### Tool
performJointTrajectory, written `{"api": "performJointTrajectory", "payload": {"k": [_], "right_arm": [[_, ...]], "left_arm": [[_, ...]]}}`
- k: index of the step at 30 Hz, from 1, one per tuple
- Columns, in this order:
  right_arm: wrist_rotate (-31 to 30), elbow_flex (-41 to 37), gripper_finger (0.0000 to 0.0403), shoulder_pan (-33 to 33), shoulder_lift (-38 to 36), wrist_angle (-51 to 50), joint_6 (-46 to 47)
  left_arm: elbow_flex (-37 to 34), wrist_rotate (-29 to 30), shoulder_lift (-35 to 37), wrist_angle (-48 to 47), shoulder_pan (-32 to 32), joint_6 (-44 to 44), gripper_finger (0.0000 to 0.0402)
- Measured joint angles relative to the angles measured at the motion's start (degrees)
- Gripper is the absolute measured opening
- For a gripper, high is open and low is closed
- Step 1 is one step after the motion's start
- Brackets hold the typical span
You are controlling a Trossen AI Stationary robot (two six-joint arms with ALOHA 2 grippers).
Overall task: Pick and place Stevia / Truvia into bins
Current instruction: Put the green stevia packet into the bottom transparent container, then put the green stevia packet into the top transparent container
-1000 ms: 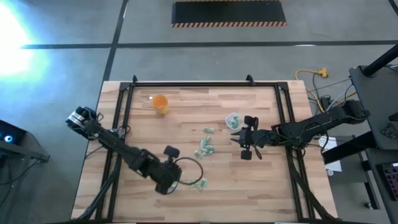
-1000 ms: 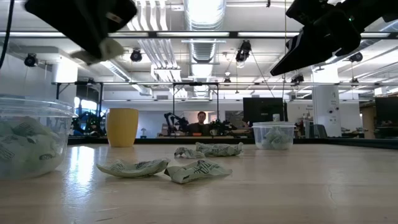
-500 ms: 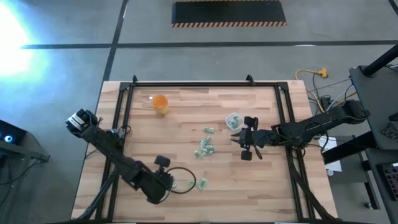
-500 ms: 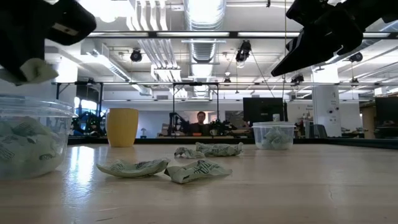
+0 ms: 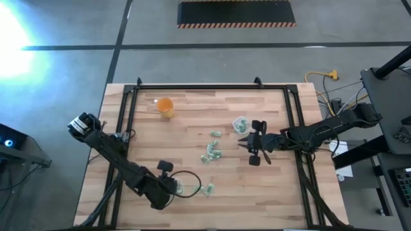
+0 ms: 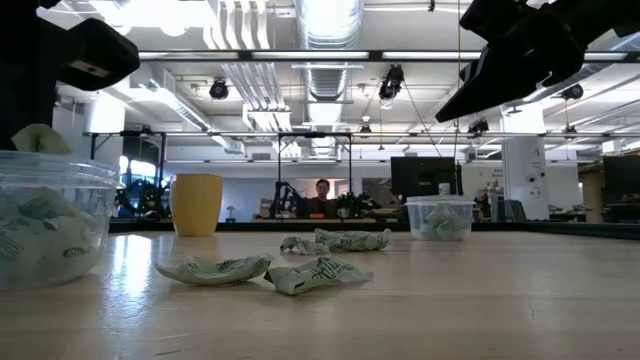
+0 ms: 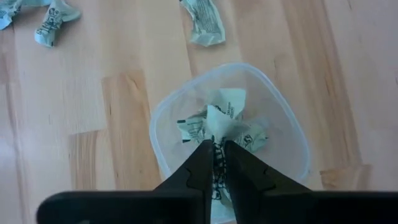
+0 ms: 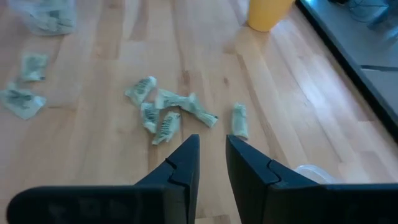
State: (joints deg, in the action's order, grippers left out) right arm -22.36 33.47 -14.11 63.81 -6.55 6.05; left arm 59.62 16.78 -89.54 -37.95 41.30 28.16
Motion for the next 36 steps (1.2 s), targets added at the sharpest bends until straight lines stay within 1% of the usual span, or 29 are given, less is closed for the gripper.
{"api": "performJointTrajectory", "payload": {"k": [5,11,14,16,18,20,22,25,29,31,33,36], "right_arm": [[5.6,-0.1,0.0068,0.0,0.0,2.4,-0.5],[9.9,-0.6,0.0068,0.0,0.0,6.0,-2.1],[15.5,-1.6,0.0068,0.0,1.0,10.8,-3.9],[20.5,-2.2,0.0068,-0.1,2.8,14.4,-5.4],[23.9,-2.3,0.0068,-0.6,6.1,18.9,-6.7],[25.7,-2.4,0.0068,-1.3,9.9,22.6,-8.0],[26.1,-2.1,0.0068,-2.0,14.3,26.6,-9.1],[26.1,-0.7,0.0068,-2.9,20.3,29.0,-10.7],[27.2,2.9,0.0068,-3.2,26.9,29.5,-12.2],[26.7,4.6,0.0068,-3.1,29.2,28.9,-14.0],[24.1,7.1,0.0068,-2.8,30.9,26.4,-14.6],[17.7,10.7,0.0068,-2.2,32.2,18.9,-13.7]], "left_arm": [[0.0,0.0,0.0,0.5,0.0,0.0,0.0060],[0.0,0.0,0.0,0.9,0.0,-0.1,0.0104],[0.6,0.2,0.4,-1.4,0.0,-3.0,0.0113],[1.4,3.0,1.3,-2.7,-0.1,-6.2,0.0113],[2.0,8.9,2.9,-3.6,-0.3,-9.6,0.0112],[2.6,14.4,4.8,-3.6,-0.5,-13.1,0.0111],[2.7,18.4,7.1,-3.2,-0.6,-15.5,0.0111],[2.7,23.8,10.8,-2.8,-0.7,-16.8,0.0111],[2.0,32.5,14.6,-2.8,-0.7,-16.6,0.0111],[1.5,36.6,15.5,-2.5,-0.7,-16.6,0.0111],[0.9,39.4,16.0,-2.3,-0.7,-16.6,0.0111],[-0.2,39.5,16.3,-1.7,-0.8,-16.6,0.0111]]}}
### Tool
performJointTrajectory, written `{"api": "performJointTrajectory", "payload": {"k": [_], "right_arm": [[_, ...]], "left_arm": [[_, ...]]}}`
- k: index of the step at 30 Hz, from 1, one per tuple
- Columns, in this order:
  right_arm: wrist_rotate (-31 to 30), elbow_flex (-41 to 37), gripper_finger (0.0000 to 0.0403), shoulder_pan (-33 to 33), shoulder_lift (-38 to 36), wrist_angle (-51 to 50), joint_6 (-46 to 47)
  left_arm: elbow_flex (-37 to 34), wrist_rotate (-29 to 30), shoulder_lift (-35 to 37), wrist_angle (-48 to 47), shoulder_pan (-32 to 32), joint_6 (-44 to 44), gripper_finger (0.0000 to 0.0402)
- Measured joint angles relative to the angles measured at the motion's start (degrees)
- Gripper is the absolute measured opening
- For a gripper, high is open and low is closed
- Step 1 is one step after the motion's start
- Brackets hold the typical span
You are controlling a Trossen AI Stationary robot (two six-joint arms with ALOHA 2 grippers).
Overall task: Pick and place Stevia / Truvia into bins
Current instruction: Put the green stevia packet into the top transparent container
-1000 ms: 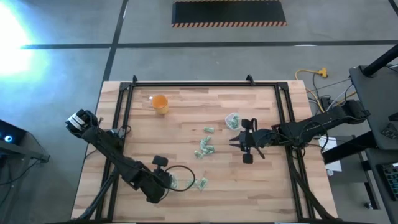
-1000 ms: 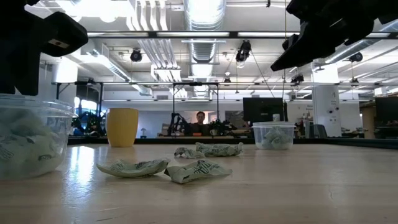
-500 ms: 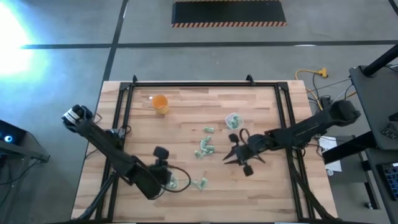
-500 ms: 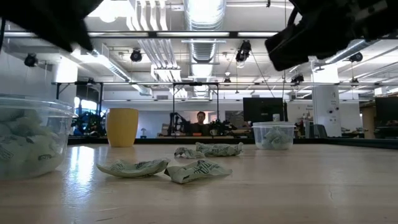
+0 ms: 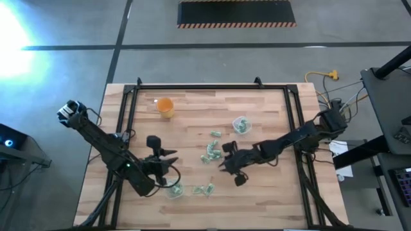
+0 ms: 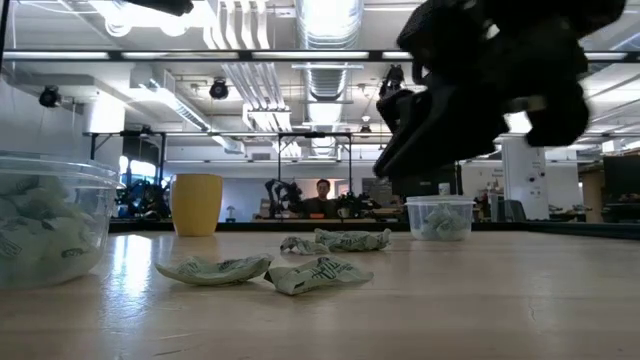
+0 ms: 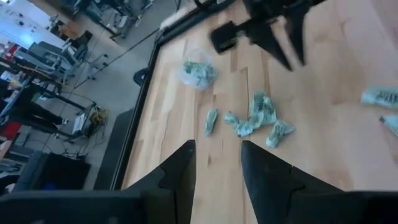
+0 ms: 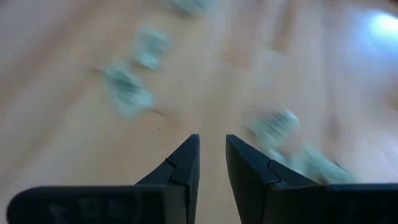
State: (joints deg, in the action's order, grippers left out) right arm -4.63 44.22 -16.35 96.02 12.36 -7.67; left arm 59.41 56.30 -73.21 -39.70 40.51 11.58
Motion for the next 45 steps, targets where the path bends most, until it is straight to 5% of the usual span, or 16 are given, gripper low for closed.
{"api": "performJointTrajectory", "payload": {"k": [4,14,22,45], "right_arm": [[-6.1,3.6,0.0068,0.7,1.3,-7.5,3.0],[-6.2,6.7,0.0068,0.9,7.0,-8.0,-0.2],[-13.4,9.0,0.0068,1.7,9.1,-12.2,0.0],[-13.0,8.6,0.0068,3.2,11.4,-13.0,1.5]], "left_arm": [[-0.7,-0.1,-0.2,0.2,0.0,0.0,0.0111],[-0.8,-0.3,-0.5,0.2,0.0,0.0,0.0111],[-0.8,-0.5,-0.6,0.5,0.0,0.0,0.0111],[-0.8,-0.8,-0.7,1.2,0.0,0.0,0.0111]]}}
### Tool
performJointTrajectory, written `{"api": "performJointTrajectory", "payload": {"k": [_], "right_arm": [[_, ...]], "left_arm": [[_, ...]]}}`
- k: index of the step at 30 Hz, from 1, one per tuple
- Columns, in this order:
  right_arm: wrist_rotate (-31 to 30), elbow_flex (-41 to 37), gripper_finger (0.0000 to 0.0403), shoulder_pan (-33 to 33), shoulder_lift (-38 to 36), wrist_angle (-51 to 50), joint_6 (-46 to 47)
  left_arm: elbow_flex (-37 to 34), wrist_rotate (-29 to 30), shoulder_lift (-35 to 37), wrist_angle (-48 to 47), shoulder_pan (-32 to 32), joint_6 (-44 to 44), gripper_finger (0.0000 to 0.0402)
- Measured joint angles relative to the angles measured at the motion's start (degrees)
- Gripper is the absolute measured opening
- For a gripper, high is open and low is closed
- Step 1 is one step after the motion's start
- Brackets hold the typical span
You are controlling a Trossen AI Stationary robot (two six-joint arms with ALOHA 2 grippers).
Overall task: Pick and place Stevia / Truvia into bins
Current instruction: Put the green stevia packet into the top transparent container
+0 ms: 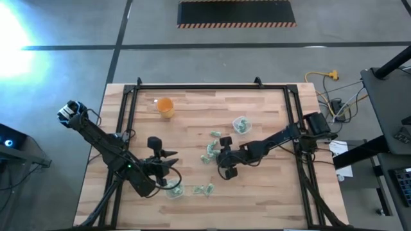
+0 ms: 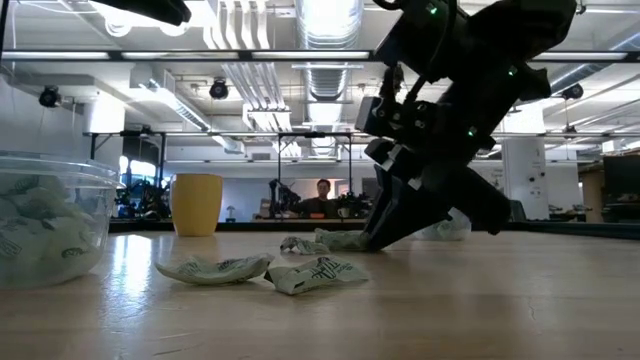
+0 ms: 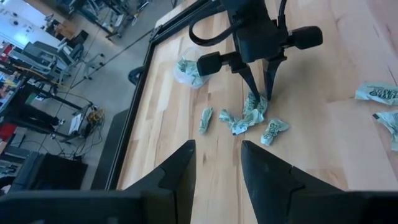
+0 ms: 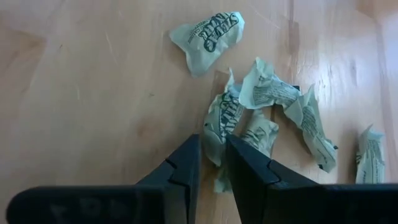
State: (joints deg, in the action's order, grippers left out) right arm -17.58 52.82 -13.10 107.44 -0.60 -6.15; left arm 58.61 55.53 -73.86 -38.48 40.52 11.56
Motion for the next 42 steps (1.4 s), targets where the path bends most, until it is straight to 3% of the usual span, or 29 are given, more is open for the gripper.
{"api": "performJointTrajectory", "payload": {"k": [10,18,23,35,37,42], "right_arm": [[0.0,0.0,0.0065,0.3,0.1,0.1,-0.2],[0.0,0.0,0.0015,0.4,0.1,0.0,-2.1],[-0.3,0.0,0.0010,0.4,-0.2,-0.2,-2.7],[-0.7,0.0,0.0009,-0.2,-10.2,-7.5,-0.2],[-2.8,0.0,0.0009,-0.2,-12.3,-11.4,1.8],[-15.2,0.0,0.0009,-0.2,-17.1,-25.0,10.2]], "left_arm": [[0.0,0.0,0.0,0.1,0.0,0.0,0.0111],[0.0,0.0,0.0,0.1,0.0,0.0,0.0111],[0.0,0.0,0.0,0.1,0.0,0.0,0.0111],[0.0,0.0,0.0,0.1,0.0,0.0,0.0111],[0.0,0.0,0.0,0.1,0.0,0.0,0.0111],[-0.1,0.0,0.0,0.1,0.0,0.0,0.0111]]}}
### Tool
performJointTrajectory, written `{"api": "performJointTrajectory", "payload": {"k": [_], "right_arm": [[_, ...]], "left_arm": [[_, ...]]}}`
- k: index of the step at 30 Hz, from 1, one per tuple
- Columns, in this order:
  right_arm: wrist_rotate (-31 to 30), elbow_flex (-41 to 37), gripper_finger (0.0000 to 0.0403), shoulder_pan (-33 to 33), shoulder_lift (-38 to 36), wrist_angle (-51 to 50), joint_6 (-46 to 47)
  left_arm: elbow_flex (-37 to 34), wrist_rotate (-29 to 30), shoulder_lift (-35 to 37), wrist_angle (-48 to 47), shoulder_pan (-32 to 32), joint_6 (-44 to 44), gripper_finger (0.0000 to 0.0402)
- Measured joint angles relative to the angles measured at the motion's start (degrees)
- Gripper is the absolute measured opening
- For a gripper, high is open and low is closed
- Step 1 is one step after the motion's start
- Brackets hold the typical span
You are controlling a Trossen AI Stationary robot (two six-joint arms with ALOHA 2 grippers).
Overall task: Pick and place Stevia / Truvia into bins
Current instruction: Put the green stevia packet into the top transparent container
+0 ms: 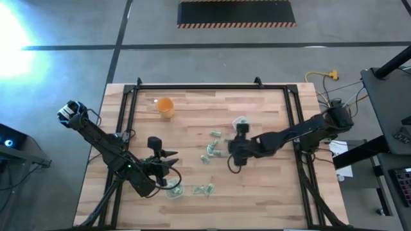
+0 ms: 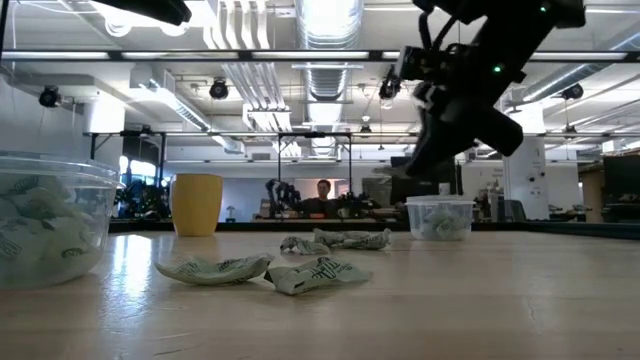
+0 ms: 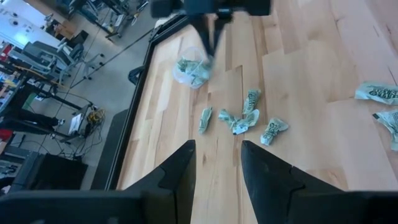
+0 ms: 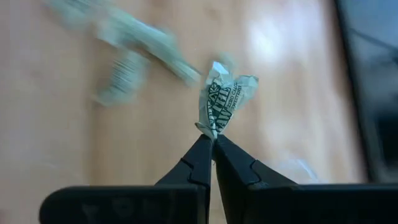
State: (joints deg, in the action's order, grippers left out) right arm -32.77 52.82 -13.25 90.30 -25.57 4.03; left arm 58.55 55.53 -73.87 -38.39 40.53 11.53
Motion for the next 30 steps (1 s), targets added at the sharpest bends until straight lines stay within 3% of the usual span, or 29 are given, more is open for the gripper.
{"api": "performJointTrajectory", "payload": {"k": [4,9,18,26,30], "right_arm": [[-5.2,-0.2,0.0009,0.7,-2.7,-7.9,7.0],[-7.8,-2.4,0.0009,2.4,-4.1,-8.6,9.5],[-7.9,-5.7,0.0009,8.8,-3.7,-8.5,12.4],[-7.7,-7.3,0.0010,9.6,-3.7,-8.3,14.2],[-7.7,-7.4,0.0029,9.6,-3.7,-8.2,14.2]], "left_arm": [[0.0,0.0,0.0,0.0,0.0,0.0,0.0111],[0.0,0.0,0.0,0.3,0.0,0.0,0.0111],[-0.1,0.0,0.0,0.4,0.0,-0.3,0.0111],[-0.1,0.0,0.0,0.4,0.0,-0.3,0.0111],[-0.1,0.0,0.0,0.4,0.0,-0.3,0.0111]]}}
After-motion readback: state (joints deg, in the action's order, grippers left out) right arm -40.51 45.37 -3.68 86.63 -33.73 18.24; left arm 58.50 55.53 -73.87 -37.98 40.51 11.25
